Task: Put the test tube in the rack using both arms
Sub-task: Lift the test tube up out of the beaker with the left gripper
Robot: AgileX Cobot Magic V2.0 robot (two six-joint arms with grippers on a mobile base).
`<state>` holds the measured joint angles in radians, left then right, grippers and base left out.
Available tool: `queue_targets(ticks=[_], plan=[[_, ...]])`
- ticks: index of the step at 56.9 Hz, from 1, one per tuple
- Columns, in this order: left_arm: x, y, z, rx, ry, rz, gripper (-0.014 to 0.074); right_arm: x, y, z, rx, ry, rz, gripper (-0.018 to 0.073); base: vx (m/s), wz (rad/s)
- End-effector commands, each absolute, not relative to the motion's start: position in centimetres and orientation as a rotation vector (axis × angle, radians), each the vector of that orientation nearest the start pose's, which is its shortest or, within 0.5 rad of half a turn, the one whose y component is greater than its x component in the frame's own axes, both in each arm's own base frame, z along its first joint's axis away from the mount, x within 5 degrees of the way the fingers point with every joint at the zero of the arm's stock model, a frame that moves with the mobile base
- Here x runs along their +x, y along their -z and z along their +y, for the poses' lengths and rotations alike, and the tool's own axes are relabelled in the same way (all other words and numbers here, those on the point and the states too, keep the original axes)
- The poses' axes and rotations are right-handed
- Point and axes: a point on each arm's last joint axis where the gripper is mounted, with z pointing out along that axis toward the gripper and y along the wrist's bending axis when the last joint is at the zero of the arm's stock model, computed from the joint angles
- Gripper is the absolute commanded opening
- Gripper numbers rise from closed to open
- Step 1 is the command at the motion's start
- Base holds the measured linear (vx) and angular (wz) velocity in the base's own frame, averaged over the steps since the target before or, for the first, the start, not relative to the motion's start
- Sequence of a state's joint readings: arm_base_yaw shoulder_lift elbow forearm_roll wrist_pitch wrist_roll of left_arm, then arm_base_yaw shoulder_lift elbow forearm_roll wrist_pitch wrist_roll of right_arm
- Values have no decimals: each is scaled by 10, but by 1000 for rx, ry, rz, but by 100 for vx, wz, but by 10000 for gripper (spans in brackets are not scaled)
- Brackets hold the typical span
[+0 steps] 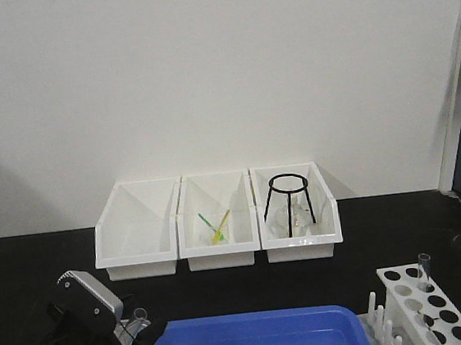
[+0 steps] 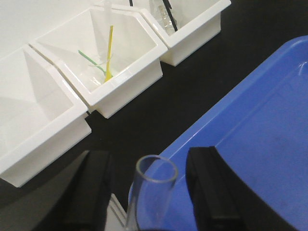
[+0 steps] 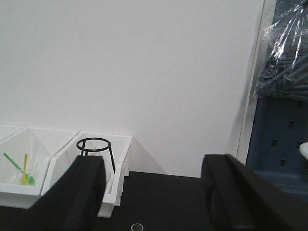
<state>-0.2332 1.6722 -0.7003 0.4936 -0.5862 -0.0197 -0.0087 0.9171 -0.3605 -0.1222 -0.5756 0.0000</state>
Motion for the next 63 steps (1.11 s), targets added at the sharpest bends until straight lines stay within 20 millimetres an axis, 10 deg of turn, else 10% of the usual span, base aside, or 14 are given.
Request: queue_targets(ticks=[1,31,53,63], plan=[[315,-214,-102,744,138,1629,439,182,-305,6,-133,43,1335,477,0,0],[313,-221,-102,782,95,1583,-1,182,-305,6,-128,38,1337,477,0,0],[268,-396,-88,462,247,1282,-7,191,-343,21,-279,-55,1294,477,0,0],[261,-408,-108,562,440,1262,-7,202,-352,51,-515,-254,1328,477,0,0]])
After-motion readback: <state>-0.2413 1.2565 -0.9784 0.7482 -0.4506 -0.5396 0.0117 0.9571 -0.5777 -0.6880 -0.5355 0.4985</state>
